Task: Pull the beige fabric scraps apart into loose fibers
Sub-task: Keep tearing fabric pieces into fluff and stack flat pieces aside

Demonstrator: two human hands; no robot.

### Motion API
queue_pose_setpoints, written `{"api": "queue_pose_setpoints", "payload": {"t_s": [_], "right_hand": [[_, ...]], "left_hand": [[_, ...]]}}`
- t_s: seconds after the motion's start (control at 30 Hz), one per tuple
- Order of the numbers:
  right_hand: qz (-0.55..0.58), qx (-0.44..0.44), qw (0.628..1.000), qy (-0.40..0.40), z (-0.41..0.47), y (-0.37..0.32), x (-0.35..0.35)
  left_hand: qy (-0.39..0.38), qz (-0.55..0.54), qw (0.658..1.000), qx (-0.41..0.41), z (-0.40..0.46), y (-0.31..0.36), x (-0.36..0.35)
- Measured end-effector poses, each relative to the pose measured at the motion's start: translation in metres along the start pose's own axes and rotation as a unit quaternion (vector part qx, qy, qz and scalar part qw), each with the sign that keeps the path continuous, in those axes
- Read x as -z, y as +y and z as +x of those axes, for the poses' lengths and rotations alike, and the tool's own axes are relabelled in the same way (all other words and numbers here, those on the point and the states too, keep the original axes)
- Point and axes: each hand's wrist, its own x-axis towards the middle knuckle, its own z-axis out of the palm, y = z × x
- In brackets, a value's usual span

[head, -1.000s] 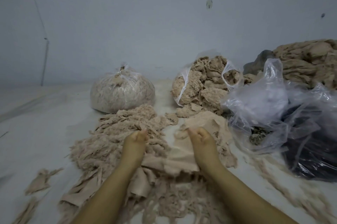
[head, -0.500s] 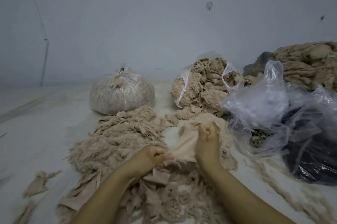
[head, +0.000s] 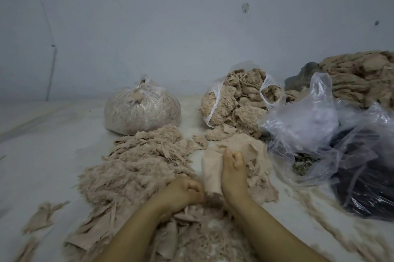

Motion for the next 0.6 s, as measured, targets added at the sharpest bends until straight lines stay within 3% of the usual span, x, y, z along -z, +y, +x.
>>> {"api": "queue_pose_setpoints", "payload": {"t_s": [0.07, 0.17, 0.27, 0.37, 0.43, 0.6], "right_hand": [[0.007, -0.033, 0.999, 0.025, 0.011, -0.003, 0.008], [-0.034, -0.063, 0.997, -0.013, 0.02, -0.003, 0.017], [-0.044, -0.066, 0.991, -0.109, 0.01, -0.005, 0.014], [-0.005, -0.093, 0.966, -0.239, -0.001, -0.005, 0.013], [-0.021, -0.081, 0.956, -0.283, -0.003, -0.005, 0.014], [-0.043, -0.046, 0.959, -0.275, 0.002, -0.006, 0.015]], "left_hand": [[0.009, -0.008, 1.0, 0.027, -0.004, -0.007, 0.007], [0.072, -0.071, 0.994, 0.035, -0.006, -0.009, 0.018], [0.099, -0.095, 0.99, -0.019, -0.004, 0.005, 0.014], [0.123, -0.009, 0.989, -0.081, 0.001, 0.017, 0.006], [0.178, -0.008, 0.976, -0.124, 0.004, 0.022, 0.003], [0.234, -0.121, 0.959, -0.103, 0.012, 0.025, -0.002]]}}
